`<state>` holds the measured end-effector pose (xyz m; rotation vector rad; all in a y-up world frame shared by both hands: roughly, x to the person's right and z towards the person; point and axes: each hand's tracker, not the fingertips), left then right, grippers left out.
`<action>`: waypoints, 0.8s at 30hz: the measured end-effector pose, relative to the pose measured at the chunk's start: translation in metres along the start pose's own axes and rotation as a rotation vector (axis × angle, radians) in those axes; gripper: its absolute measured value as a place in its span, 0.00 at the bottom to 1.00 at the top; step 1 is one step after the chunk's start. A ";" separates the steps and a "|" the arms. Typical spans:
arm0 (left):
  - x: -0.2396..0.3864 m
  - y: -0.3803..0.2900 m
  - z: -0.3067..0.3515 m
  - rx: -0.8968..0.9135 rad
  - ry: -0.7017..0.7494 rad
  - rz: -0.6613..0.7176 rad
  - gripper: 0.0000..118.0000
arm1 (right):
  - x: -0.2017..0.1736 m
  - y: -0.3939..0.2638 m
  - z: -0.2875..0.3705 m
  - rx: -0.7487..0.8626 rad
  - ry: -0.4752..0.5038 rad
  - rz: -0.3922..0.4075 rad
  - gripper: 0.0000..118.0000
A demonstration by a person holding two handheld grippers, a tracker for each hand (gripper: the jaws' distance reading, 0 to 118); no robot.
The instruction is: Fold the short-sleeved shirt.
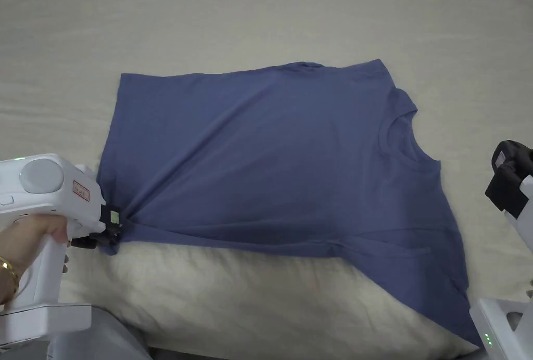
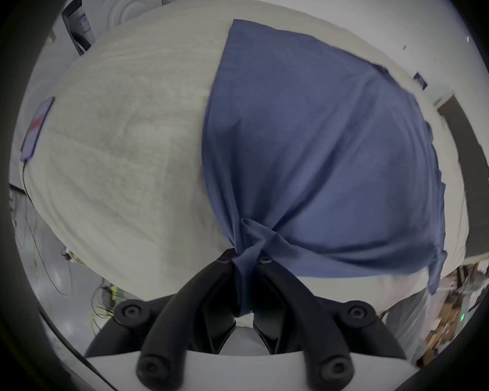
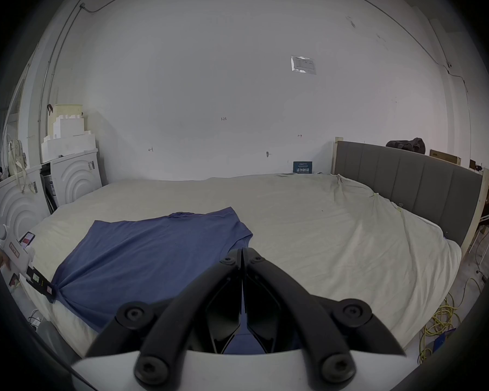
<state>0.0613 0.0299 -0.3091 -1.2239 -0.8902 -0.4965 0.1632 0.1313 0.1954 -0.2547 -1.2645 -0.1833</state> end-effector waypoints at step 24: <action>0.027 -0.047 0.074 0.455 -0.021 -0.059 0.02 | 0.052 -0.034 -0.101 -0.809 0.128 -0.147 0.32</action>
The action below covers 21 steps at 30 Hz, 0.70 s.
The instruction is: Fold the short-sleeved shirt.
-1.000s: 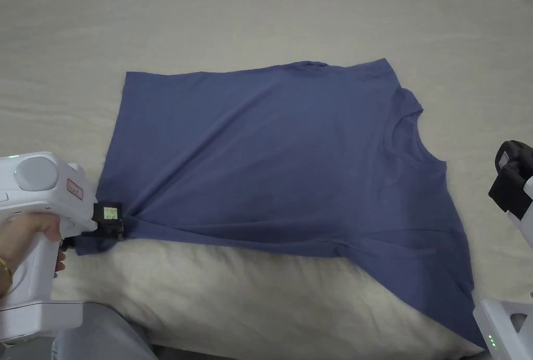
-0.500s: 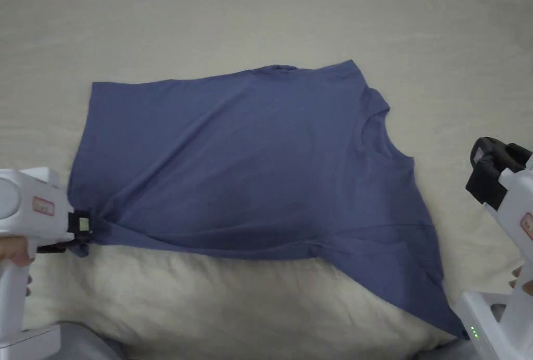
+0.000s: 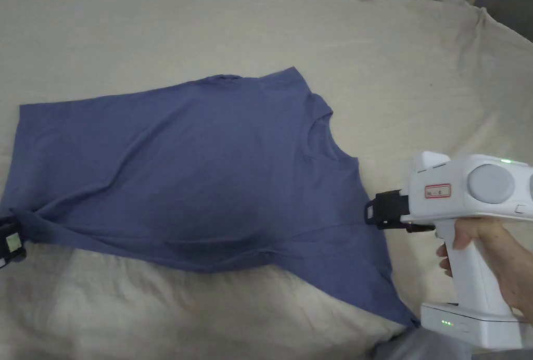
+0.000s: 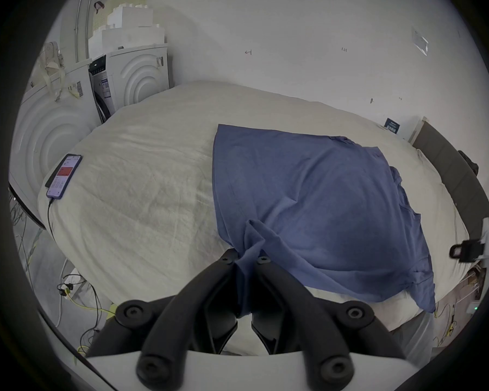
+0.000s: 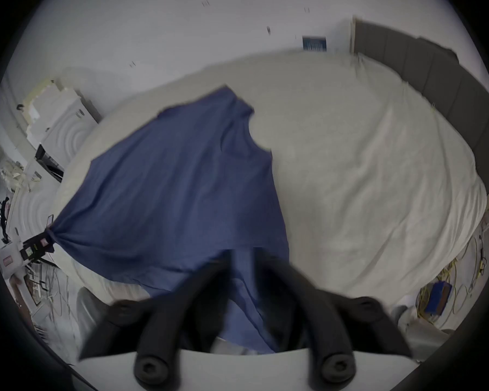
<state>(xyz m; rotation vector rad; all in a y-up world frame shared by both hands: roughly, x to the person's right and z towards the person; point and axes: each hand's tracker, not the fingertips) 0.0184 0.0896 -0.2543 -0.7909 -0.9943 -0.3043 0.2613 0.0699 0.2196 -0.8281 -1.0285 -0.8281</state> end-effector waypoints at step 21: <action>0.002 -0.008 -0.007 -0.033 0.012 0.025 0.03 | 0.004 0.004 -0.060 -0.186 -0.173 -0.055 0.39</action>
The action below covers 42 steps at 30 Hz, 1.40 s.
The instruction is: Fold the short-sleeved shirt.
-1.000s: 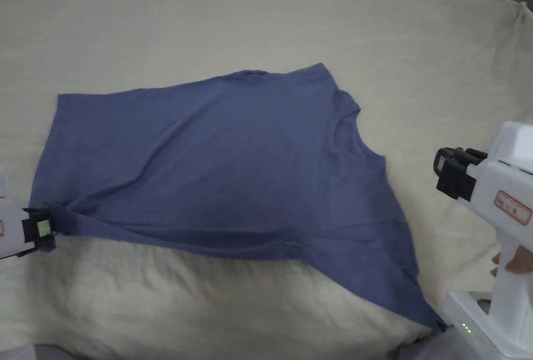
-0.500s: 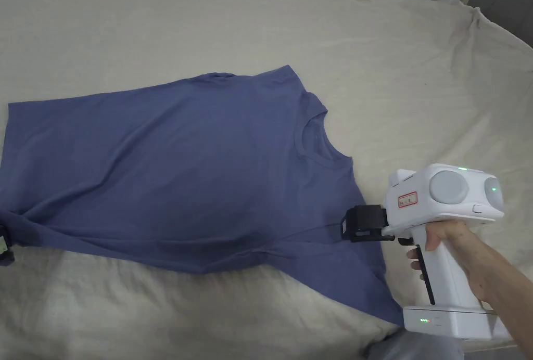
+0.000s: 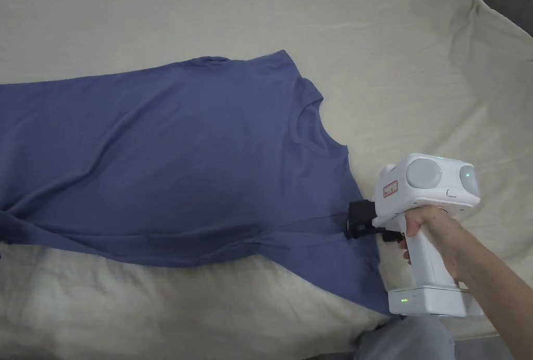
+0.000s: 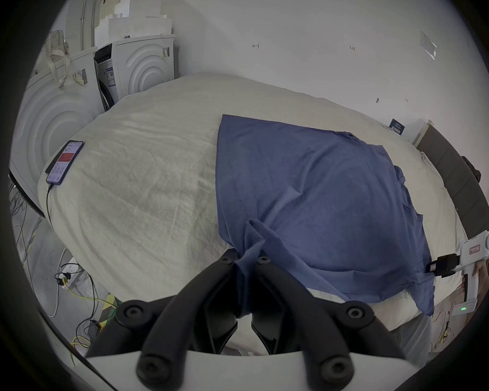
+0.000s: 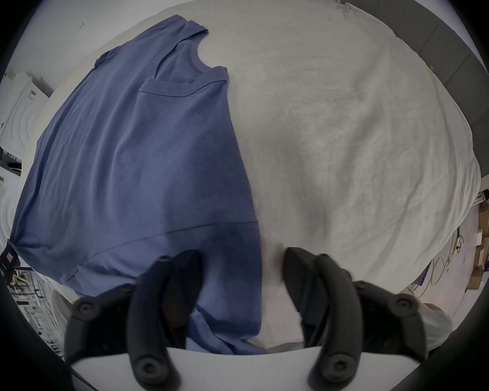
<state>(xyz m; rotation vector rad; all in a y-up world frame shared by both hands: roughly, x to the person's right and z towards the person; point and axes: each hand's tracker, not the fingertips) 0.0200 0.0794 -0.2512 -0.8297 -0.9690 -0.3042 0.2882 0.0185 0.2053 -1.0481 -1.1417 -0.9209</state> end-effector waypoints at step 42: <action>-0.018 0.085 -0.019 0.088 -0.056 0.212 0.02 | -0.027 0.107 0.106 0.359 0.128 0.016 0.00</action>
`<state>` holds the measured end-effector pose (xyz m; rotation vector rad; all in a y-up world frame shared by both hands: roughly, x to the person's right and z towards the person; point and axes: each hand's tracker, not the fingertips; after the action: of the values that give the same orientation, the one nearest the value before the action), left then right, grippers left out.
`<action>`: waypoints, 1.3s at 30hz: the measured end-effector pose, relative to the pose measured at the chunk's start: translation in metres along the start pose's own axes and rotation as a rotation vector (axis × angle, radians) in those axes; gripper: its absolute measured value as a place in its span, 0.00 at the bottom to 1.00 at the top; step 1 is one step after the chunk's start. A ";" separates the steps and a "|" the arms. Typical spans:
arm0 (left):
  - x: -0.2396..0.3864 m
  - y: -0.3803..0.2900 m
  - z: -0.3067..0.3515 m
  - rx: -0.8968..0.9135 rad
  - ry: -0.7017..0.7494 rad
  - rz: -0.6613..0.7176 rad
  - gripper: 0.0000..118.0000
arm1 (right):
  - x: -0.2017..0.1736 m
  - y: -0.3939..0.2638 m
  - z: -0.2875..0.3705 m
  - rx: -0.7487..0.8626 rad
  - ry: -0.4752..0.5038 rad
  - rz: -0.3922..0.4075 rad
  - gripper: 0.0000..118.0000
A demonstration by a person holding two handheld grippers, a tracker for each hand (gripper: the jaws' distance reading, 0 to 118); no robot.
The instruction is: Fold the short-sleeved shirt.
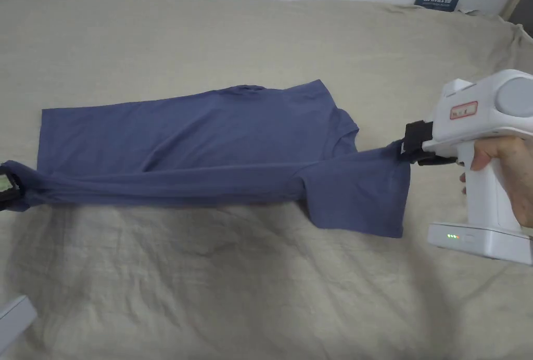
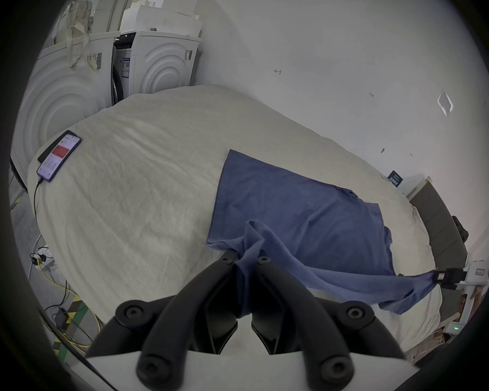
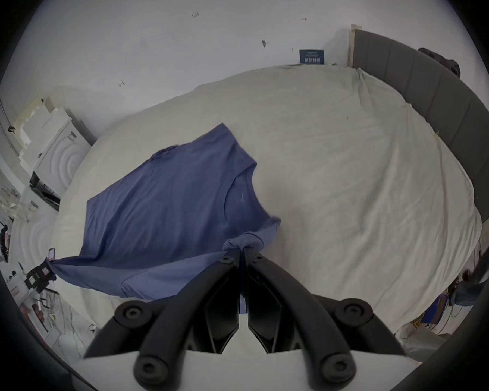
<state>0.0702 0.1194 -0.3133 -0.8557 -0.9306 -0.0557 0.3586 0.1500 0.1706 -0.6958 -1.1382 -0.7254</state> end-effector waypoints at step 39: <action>0.011 0.028 -0.136 -0.112 0.203 -0.154 1.00 | -0.045 0.075 -0.183 -0.047 -0.087 0.090 0.91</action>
<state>0.1806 0.0514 -0.3638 -0.8631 -0.8064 -0.3246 0.5063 0.0545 0.0696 -0.8192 -1.1641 -0.6529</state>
